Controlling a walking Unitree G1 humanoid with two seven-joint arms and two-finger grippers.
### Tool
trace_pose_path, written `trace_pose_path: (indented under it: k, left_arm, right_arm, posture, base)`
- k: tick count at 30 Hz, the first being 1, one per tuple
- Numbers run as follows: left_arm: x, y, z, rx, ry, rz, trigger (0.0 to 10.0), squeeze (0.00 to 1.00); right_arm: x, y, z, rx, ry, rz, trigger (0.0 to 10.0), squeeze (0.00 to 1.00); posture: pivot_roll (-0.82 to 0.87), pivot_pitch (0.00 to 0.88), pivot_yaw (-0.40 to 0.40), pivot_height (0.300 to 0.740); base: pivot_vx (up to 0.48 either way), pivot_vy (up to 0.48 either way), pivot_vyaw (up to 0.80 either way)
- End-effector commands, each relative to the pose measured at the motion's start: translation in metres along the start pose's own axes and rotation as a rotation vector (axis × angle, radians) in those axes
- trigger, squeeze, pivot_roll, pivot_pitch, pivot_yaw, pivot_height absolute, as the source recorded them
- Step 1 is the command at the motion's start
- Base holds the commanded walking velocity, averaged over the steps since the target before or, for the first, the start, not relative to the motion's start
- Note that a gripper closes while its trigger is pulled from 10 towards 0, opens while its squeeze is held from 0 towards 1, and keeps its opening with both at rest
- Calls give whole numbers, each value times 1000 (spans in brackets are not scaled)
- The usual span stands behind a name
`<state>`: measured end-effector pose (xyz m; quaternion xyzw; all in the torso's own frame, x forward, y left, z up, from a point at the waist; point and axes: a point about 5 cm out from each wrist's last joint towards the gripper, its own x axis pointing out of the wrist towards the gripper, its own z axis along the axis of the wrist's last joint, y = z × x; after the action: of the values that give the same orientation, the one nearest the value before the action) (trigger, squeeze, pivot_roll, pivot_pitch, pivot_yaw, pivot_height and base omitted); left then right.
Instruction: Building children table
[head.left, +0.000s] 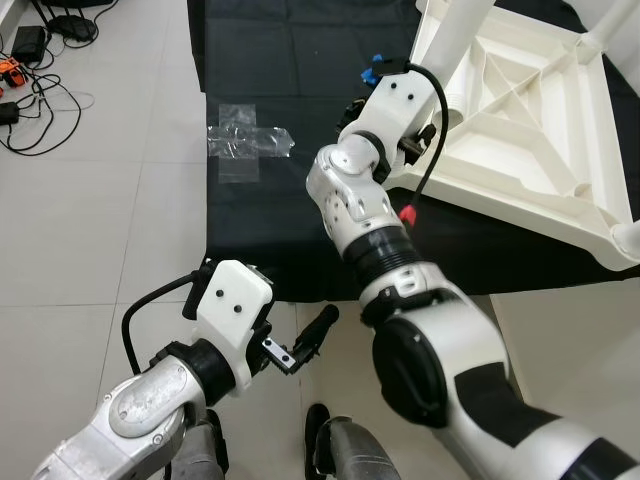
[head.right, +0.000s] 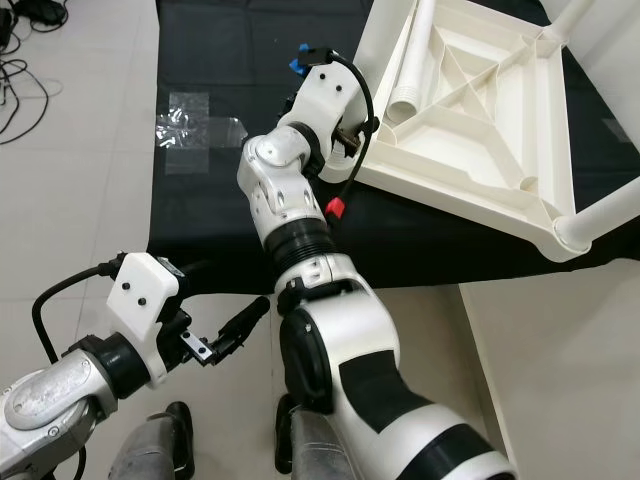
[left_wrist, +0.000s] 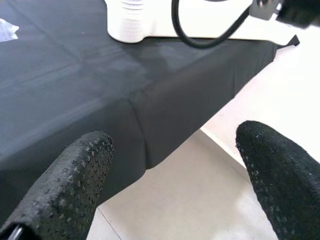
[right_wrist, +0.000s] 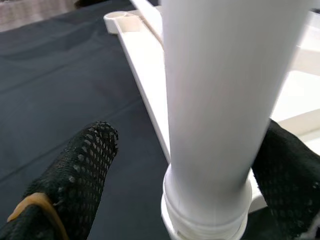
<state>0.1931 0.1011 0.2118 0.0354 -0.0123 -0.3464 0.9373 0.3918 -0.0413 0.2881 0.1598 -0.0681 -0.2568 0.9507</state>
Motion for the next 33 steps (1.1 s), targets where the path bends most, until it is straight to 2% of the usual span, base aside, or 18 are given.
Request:
trace_pose_path:
  k: [1,13,24,26,31,33]
  left_arm:
    - [0,-1,-3,-4,7,-7,10000,0]
    - [1,0,-6,2,8,-9,10000,0]
    - [4,0,-4,7,-8,-19,10000,0]
    - [5,0,-4,8,-12,-21,10000,0]
    - [5,0,-4,9,-14,-23,10000,0]
    - [5,0,-4,9,-14,-23,10000,0]
  right_arm:
    - [-5,1,-4,-14,2,32,10000,0]
    - [-8,-7,-7,-42,-27,70,10000,0]
    - [-3,-23,-6,-78,-53,84,10000,0]
    - [-4,-28,-7,-94,-58,106,10000,0]
    - [-9,-33,-10,-106,-62,195,10000,0]
    - [-9,-33,-10,-106,-62,195,10000,0]
  posture:
    - [89,289,-153,740]
    - [78,247,-144,740]
    - [79,222,-132,740]
    - [77,223,-127,740]
    - [74,225,-127,740]
    - [74,225,-127,740]
  base:
    - [0,0,0]
    - [0,0,0]
    - [0,0,0]
    - [0,0,0]
    - [0,0,0]
    - [0,0,0]
